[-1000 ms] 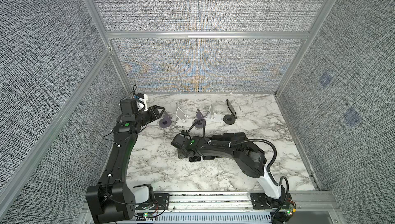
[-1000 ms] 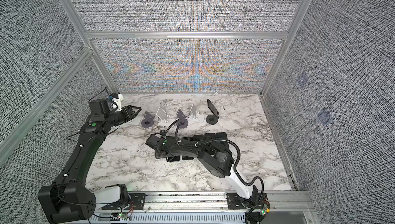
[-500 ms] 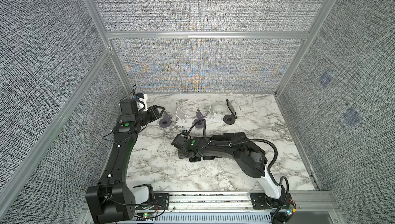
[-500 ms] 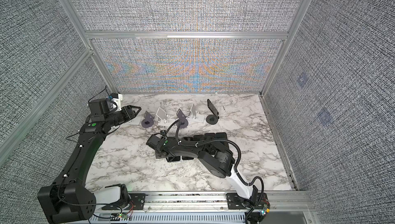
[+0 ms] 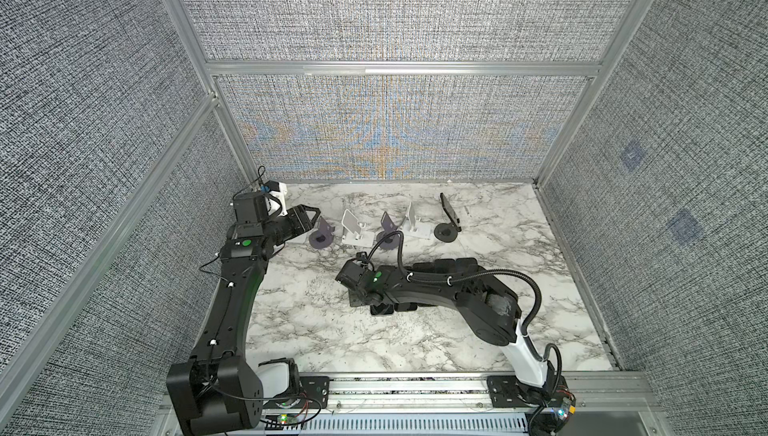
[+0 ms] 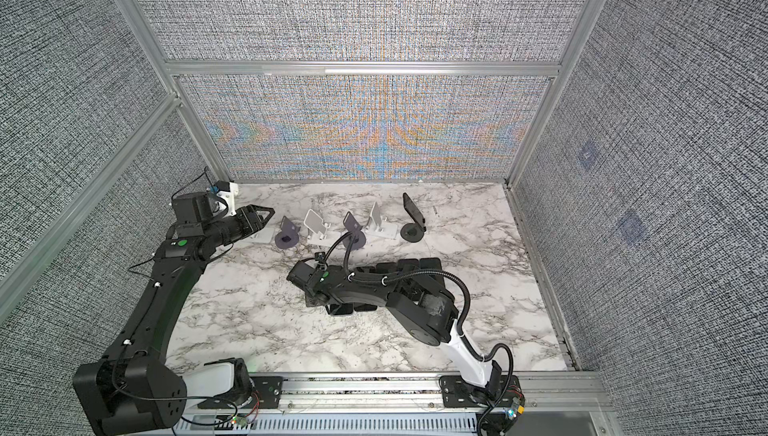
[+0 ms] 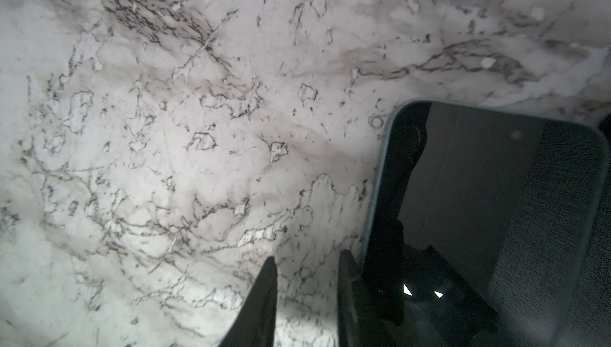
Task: Remove the phone from the phone stand
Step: 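Lift the right gripper up and away from the released phone, then reach the left gripper to the farthest stand's black phone while the right withdraws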
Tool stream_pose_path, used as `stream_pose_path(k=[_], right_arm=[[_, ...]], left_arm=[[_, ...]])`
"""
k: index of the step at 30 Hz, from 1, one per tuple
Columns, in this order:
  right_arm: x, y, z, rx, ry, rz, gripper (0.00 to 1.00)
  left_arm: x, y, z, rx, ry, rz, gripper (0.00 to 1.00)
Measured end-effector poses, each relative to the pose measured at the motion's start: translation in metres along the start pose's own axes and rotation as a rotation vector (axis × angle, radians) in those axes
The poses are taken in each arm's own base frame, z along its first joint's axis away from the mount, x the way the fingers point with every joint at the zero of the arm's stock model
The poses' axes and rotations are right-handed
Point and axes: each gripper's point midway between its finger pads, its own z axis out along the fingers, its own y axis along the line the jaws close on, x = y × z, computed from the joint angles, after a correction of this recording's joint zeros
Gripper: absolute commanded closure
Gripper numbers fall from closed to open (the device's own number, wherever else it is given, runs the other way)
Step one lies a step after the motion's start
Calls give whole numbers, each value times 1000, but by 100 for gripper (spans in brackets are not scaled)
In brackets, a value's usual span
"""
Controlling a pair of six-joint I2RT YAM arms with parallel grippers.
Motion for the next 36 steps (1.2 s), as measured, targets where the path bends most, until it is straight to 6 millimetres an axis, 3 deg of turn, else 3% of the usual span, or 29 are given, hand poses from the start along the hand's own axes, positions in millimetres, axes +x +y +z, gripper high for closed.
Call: stream_pose_path(k=[6, 14, 19, 26, 29, 33, 36], right_arm=[[-1, 2, -1, -9, 3, -10, 68], [1, 8, -10, -30, 44, -80, 33], [-5, 7, -31, -50, 28, -124, 23], [-16, 1, -66, -99, -41, -191, 22], [-24, -11, -83, -103, -93, -206, 22], [-34, -41, -98, -67, -132, -188, 22], [-33, -71, -104, -28, -142, -169, 13]], left_arm=[[0, 0, 0, 0, 0, 0, 46], [1, -1, 1, 12, 7, -2, 46], [1, -3, 1, 18, 5, 1, 45], [1, -2, 3, 19, 10, -1, 43], [3, 2, 7, 13, 22, -10, 42], [4, 6, 9, 4, 27, -9, 39], [4, 10, 10, -19, 24, 2, 33]])
